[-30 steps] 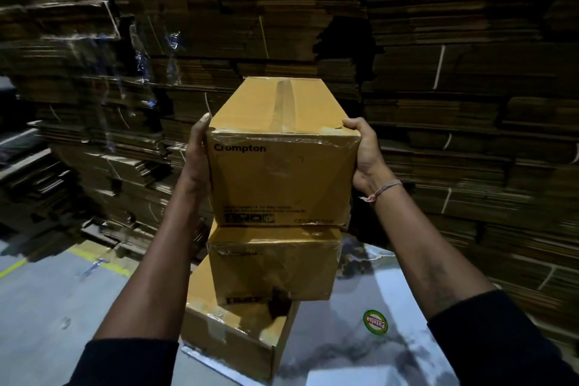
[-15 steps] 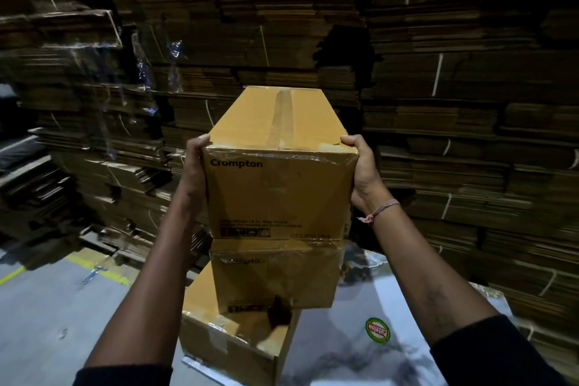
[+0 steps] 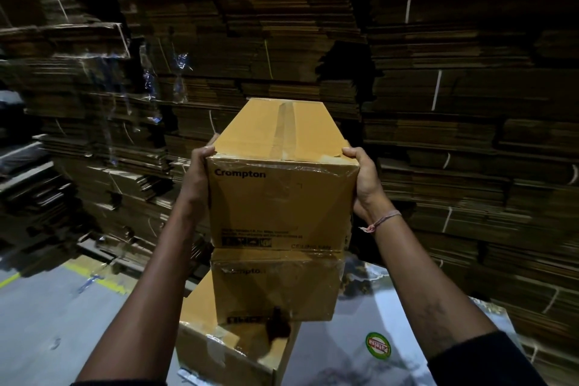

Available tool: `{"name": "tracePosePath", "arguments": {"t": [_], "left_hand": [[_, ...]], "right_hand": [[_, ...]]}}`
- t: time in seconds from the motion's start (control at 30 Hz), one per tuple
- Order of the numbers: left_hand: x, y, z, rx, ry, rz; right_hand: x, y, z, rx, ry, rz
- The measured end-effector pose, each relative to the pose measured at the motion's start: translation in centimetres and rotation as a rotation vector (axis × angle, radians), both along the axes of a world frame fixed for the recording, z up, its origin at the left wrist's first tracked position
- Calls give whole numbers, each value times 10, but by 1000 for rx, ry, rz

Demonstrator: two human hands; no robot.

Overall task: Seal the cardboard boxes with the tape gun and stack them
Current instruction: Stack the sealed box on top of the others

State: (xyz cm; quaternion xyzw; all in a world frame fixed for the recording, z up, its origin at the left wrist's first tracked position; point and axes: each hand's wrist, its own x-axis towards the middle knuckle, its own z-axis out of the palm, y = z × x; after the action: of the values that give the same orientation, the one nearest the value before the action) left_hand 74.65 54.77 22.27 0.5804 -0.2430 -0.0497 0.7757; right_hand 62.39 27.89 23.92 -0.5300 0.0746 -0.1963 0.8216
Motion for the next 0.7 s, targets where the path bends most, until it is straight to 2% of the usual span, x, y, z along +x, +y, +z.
{"name": "tracePosePath", "arguments": {"t": [0.07,0.13,0.23,0.3,0.33,0.43,0.57,0.7], "left_hand": [[2,2,5,46,-61,98],[-1,4,15,149,-252,217],[-5,4,21,374,-600,376],[-6,2,18,485,-731,459],[-6,0,15,513,-773,504],[-9,-3,8,486,-813,593],[-11,-1,5,484,-810,599],[-13,-3,9,613,-850,662]], "right_hand": [[-2,-3,8,-54,38,-20],[-2,-4,14,-181,84,-113],[0,-1,15,-630,10,-357],[0,5,8,-932,-65,-442],[0,7,2,-1017,-89,-490],[2,10,-5,-1040,-135,-561],[3,8,-6,-1031,-163,-553],[-2,7,-2,-1057,-125,-513]]}}
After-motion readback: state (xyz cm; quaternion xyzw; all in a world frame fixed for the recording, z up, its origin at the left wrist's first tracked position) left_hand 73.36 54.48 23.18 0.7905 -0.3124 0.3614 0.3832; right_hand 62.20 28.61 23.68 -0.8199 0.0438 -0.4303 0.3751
